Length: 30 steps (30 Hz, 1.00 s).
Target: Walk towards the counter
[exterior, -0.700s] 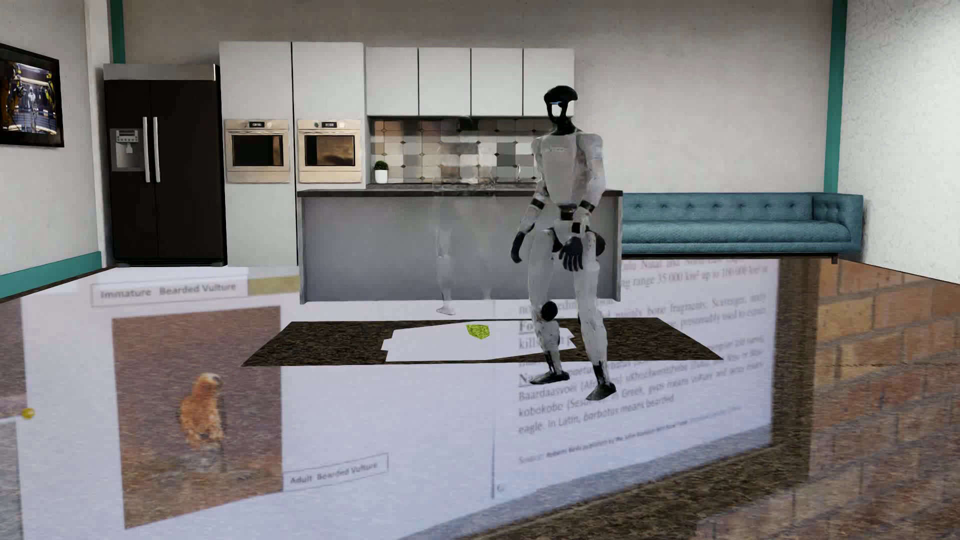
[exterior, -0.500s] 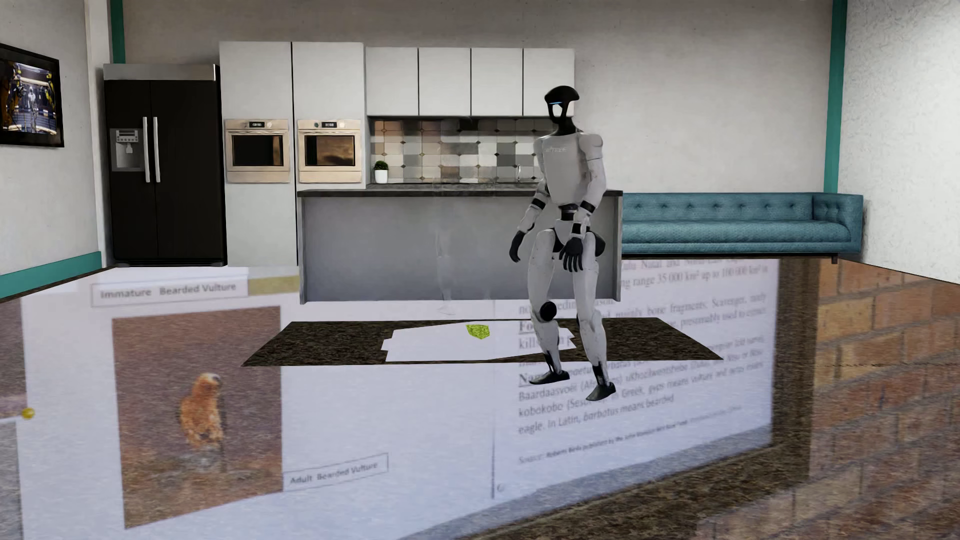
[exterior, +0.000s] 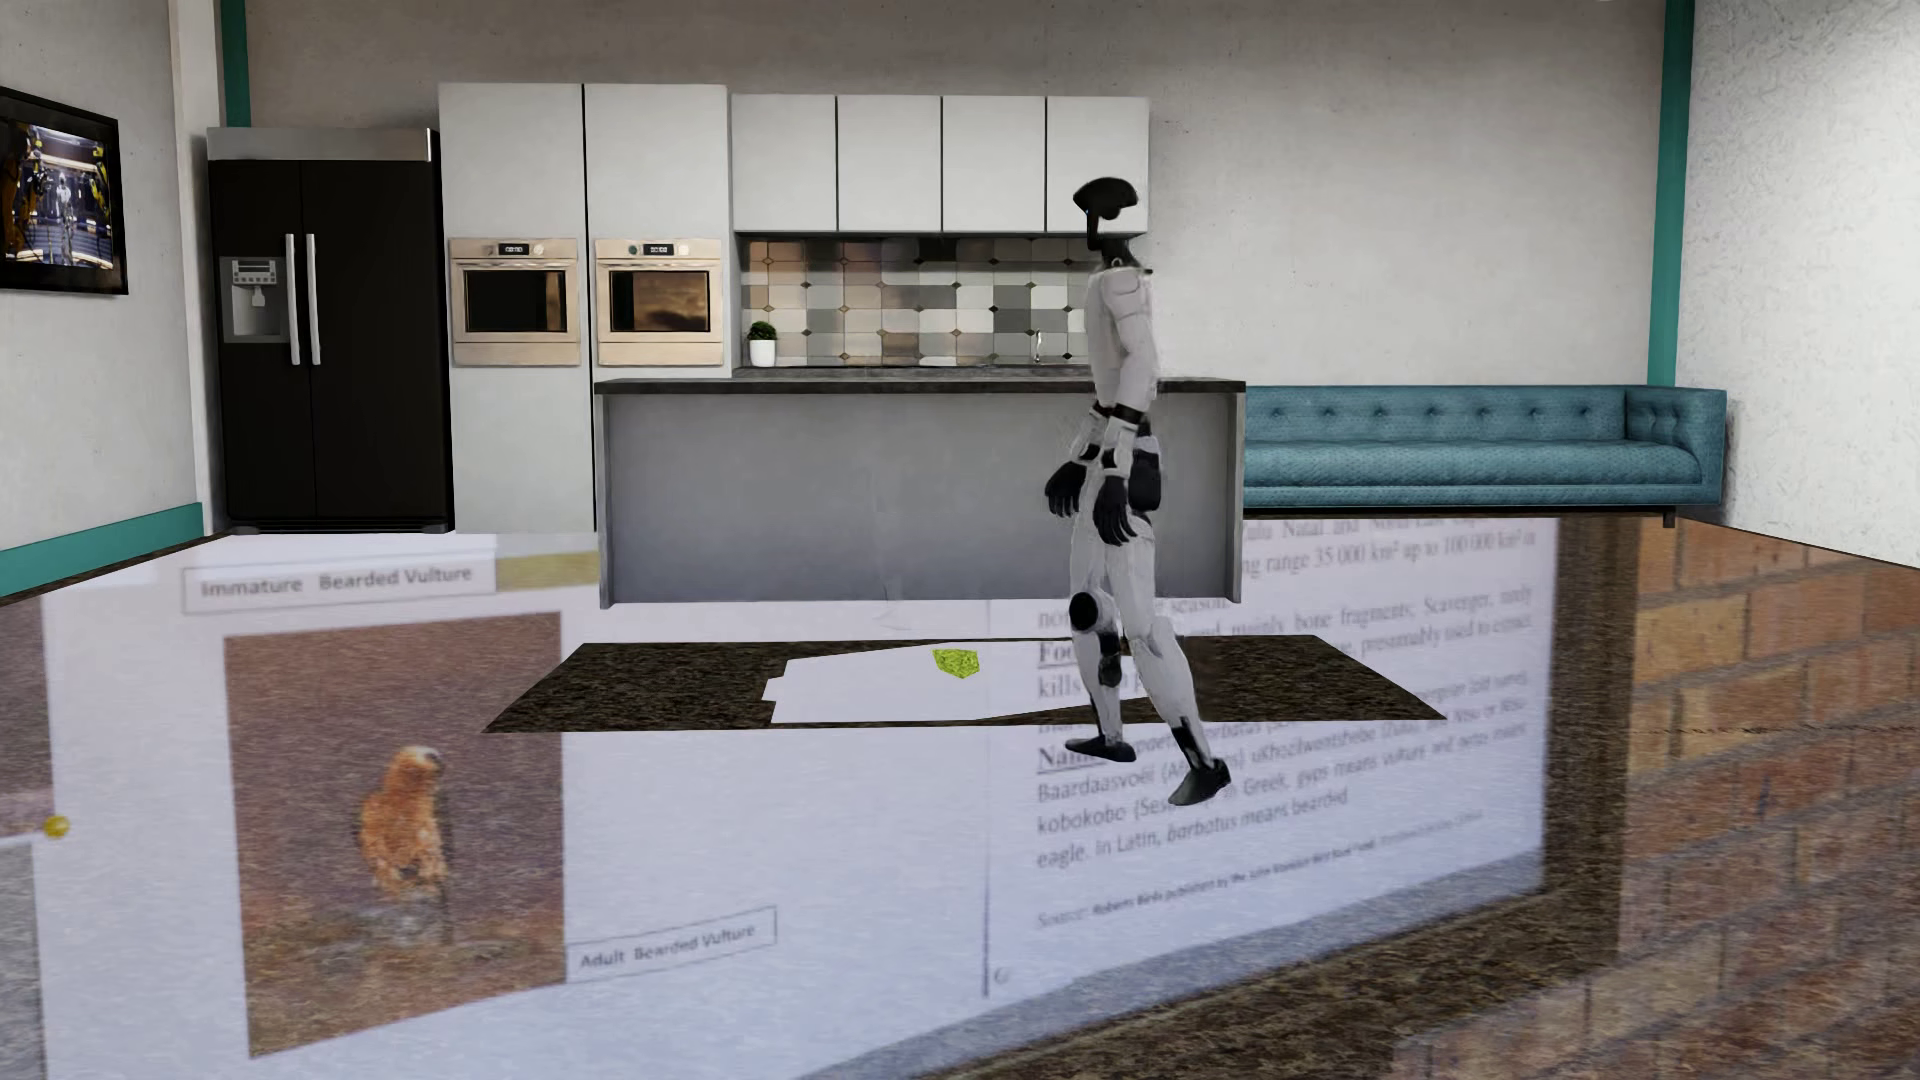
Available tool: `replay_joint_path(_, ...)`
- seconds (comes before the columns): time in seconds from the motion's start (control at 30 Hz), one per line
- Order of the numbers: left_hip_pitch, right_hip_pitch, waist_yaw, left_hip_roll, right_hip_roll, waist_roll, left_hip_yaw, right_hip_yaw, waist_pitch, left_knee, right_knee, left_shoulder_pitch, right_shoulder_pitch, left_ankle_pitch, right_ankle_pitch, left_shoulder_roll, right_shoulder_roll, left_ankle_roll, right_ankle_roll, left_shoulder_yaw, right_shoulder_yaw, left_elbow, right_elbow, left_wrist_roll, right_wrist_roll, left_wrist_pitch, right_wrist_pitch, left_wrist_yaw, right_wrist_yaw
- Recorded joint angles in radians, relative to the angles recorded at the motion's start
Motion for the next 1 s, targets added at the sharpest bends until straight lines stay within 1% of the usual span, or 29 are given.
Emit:
replay_joint_path(0.03,0.010,0.007,-0.006,0.052,0.055,-0.002,0.002,0.035,-0.001,0.048,-0.022,0.016,-0.012,0.076,-0.011,0.006,-0.001,-0.004,-0.010,0.021,0.006,-0.006,0.038,-0.001,-0.011,0.001,0.020,0.003,0.014)
replay_joint_path(0.07,0.007,0.020,-0.011,0.110,0.115,-0.002,-0.007,0.070,0.000,0.113,-0.054,0.023,-0.018,0.167,-0.019,0.012,-0.006,0.048,-0.023,0.031,0.025,-0.014,0.064,0.003,-0.027,0.001,0.035,0.003,0.043)
replay_joint_path(0.1,-0.003,0.033,-0.015,0.172,0.171,0.001,-0.008,0.107,0.001,0.183,-0.083,0.025,-0.023,0.213,-0.025,0.015,-0.014,0.196,-0.038,0.027,0.042,-0.024,0.079,0.014,-0.038,-0.013,0.045,-0.006,0.077)
replay_joint_path(0.13,-0.055,0.040,-0.009,0.192,0.221,0.006,-0.092,0.155,0.005,0.267,-0.100,0.020,-0.026,0.176,-0.033,0.015,-0.025,0.301,-0.052,0.029,0.055,-0.037,0.083,0.023,-0.047,-0.023,0.051,-0.011,0.104)
replay_joint_path(0.17,-0.161,0.043,0.006,0.139,0.262,0.008,-0.281,0.213,0.013,0.370,-0.106,0.015,-0.032,0.096,-0.043,0.008,-0.033,0.297,-0.064,0.039,0.058,-0.061,0.081,0.034,-0.048,-0.027,0.056,-0.005,0.111)
replay_joint_path(0.2,-0.267,0.045,0.018,0.057,0.293,0.008,-0.453,0.266,0.019,0.466,-0.111,0.010,-0.036,0.050,-0.052,-0.009,-0.042,0.257,-0.073,0.066,0.053,-0.094,0.074,0.036,-0.043,-0.032,0.055,0.012,0.104)
replay_joint_path(0.23,-0.361,0.048,0.024,-0.028,0.316,0.009,-0.571,0.312,0.024,0.545,-0.113,0.002,-0.031,0.027,-0.061,-0.027,-0.044,0.219,-0.078,0.104,0.057,-0.112,0.060,0.039,-0.039,-0.054,0.055,0.029,0.084)
replay_joint_path(0.27,-0.441,0.052,0.028,-0.099,0.335,0.009,-0.636,0.354,0.027,0.595,-0.118,-0.005,-0.030,0.011,-0.069,-0.049,-0.054,0.191,-0.081,0.128,0.054,-0.141,0.044,0.047,-0.028,-0.069,0.054,0.042,0.071)
replay_joint_path(0.3,-0.510,0.058,0.032,-0.152,0.352,0.010,-0.661,0.398,0.029,0.618,-0.124,-0.008,-0.033,0.000,-0.077,-0.065,-0.063,0.192,-0.083,0.140,0.057,-0.178,0.034,0.066,-0.019,-0.091,0.056,0.051,0.063)
replay_joint_path(0.33,-0.572,0.066,0.039,-0.191,0.370,0.011,-0.664,0.446,0.030,0.615,-0.131,-0.002,-0.039,-0.009,-0.085,-0.080,-0.072,0.212,-0.083,0.156,0.064,-0.220,0.029,0.083,-0.014,-0.117,0.057,0.059,0.063)
replay_joint_path(0.37,-0.625,0.076,0.047,-0.223,0.387,0.012,-0.651,0.497,0.030,0.587,-0.135,0.010,-0.046,-0.018,-0.096,-0.087,-0.080,0.242,-0.081,0.167,0.076,-0.265,0.028,0.109,-0.013,-0.140,0.057,0.062,0.067)
replay_joint_path(0.4,-0.675,0.088,0.058,-0.265,0.404,0.012,-0.648,0.551,0.030,0.538,-0.139,0.030,-0.054,-0.019,-0.109,-0.091,-0.087,0.260,-0.077,0.179,0.093,-0.312,0.028,0.136,-0.014,-0.160,0.057,0.063,0.072)
replay_joint_path(0.43,-0.720,0.101,0.068,-0.317,0.419,0.011,-0.658,0.607,0.030,0.468,-0.138,0.058,-0.051,-0.013,-0.127,-0.090,-0.089,0.262,-0.073,0.195,0.108,-0.358,0.016,0.155,-0.022,-0.186,0.050,0.060,0.076)
replay_joint_path(0.47,-0.754,0.117,0.076,-0.373,0.432,0.009,-0.684,0.660,0.029,0.369,-0.137,0.091,-0.047,-0.003,-0.147,-0.089,-0.089,0.249,-0.069,0.210,0.124,-0.399,0.004,0.172,-0.029,-0.206,0.046,0.057,0.079)
replay_joint_path(0.53,-0.765,0.154,0.083,-0.482,0.451,0.003,-0.770,0.751,0.025,0.074,-0.142,0.151,-0.050,0.035,-0.182,-0.092,-0.092,0.189,-0.056,0.231,0.163,-0.445,0.000,0.196,-0.020,-0.222,0.032,0.041,0.075)
replay_joint_path(0.57,-0.742,0.179,0.083,-0.519,0.454,0.001,-0.815,0.788,0.022,-0.075,-0.147,0.172,-0.037,0.077,-0.191,-0.092,-0.091,0.132,-0.041,0.235,0.182,-0.440,-0.003,0.199,-0.015,-0.221,0.022,0.028,0.071)
replay_joint_path(0.6,-0.724,0.200,0.081,-0.536,0.446,-0.002,-0.835,0.826,0.019,-0.097,-0.139,0.182,-0.021,0.194,-0.190,-0.101,-0.094,0.279,-0.024,0.233,0.201,-0.405,-0.004,0.197,-0.010,-0.210,0.018,0.016,0.073)
replay_joint_path(0.63,-0.715,0.194,0.078,-0.524,0.433,-0.007,-0.800,0.863,0.021,-0.053,-0.066,0.172,-0.008,0.144,-0.176,-0.119,-0.100,0.299,-0.009,0.229,0.216,-0.336,-0.004,0.190,-0.004,-0.183,0.021,0.008,0.072)
replay_joint_path(0.67,-0.703,0.163,0.074,-0.508,0.422,-0.017,-0.773,0.884,0.027,0.005,0.058,0.157,0.011,0.086,-0.114,-0.137,-0.098,0.297,0.016,0.234,0.215,-0.234,-0.004,0.176,0.010,-0.142,0.034,-0.002,0.069)
replay_joint_path(0.7,-0.679,0.122,0.069,-0.481,0.420,-0.024,-0.747,0.899,0.032,0.059,0.198,0.107,0.031,0.022,0.005,-0.156,-0.086,0.289,0.088,0.231,0.207,-0.111,0.001,0.158,0.019,-0.062,0.051,-0.030,0.069)
replay_joint_path(0.73,-0.641,0.059,0.063,-0.451,0.427,-0.028,-0.708,0.941,0.036,0.085,0.357,0.050,0.042,-0.032,0.140,-0.164,-0.084,0.288,0.254,0.186,0.218,0.021,0.007,0.171,0.014,0.008,0.060,-0.110,0.078)
replay_joint_path(0.77,-0.589,-0.016,0.059,-0.419,0.448,-0.031,-0.660,0.979,0.037,0.088,0.521,0.001,0.038,-0.074,0.246,-0.157,-0.101,0.290,0.301,0.077,0.258,0.121,0.013,0.238,-0.007,0.013,0.058,-0.245,0.122)
replay_joint_path(0.8,-0.531,-0.089,0.055,-0.391,0.453,-0.035,-0.610,0.992,0.038,0.090,0.664,-0.033,0.030,-0.116,0.291,-0.139,-0.126,0.288,0.304,-0.029,0.303,0.163,0.009,0.315,-0.035,-0.018,0.042,-0.354,0.183)
replay_joint_path(0.83,-0.468,-0.164,0.046,-0.375,0.420,-0.040,-0.563,0.997,0.039,0.086,0.763,-0.056,0.029,-0.151,0.260,-0.118,-0.140,0.282,0.308,-0.070,0.306,0.146,-0.017,0.351,-0.031,-0.040,0.031,-0.362,0.214)
replay_joint_path(0.87,-0.404,-0.241,0.034,-0.368,0.362,-0.044,-0.523,0.959,0.039,0.070,0.811,-0.070,0.043,-0.180,0.255,-0.100,-0.136,0.274,0.265,-0.064,0.269,0.102,-0.062,0.355,0.002,-0.047,0.025,-0.276,0.198)
replay_joint_path(0.9,-0.342,-0.312,0.019,-0.371,0.307,-0.047,-0.487,0.914,0.038,0.050,0.810,-0.069,0.071,-0.206,0.258,-0.084,-0.127,0.267,0.212,-0.015,0.219,0.054,-0.113,0.319,0.050,-0.069,0.001,-0.142,0.155)
replay_joint_path(0.93,-0.283,-0.369,0.003,-0.379,0.276,-0.049,-0.456,0.877,0.035,0.029,0.762,-0.079,0.098,-0.229,0.226,-0.080,-0.112,0.260,0.179,0.038,0.179,0.014,-0.156,0.270,0.094,-0.091,-0.022,-0.039,0.097)
replay_joint_path(0.97,-0.228,-0.412,-0.012,-0.391,0.271,-0.049,-0.435,0.854,0.031,0.011,0.674,-0.096,0.127,-0.254,0.199,-0.070,-0.105,0.252,0.177,0.078,0.146,-0.026,-0.191,0.225,0.130,-0.109,-0.039,0.005,0.044)
replay_joint_path(1.0,-0.175,-0.440,-0.026,-0.401,0.272,-0.047,-0.421,0.831,0.029,-0.004,0.548,-0.119,0.154,-0.282,0.175,-0.052,-0.101,0.243,0.179,0.108,0.127,-0.074,-0.218,0.185,0.148,-0.119,-0.053,0.005,0.013)
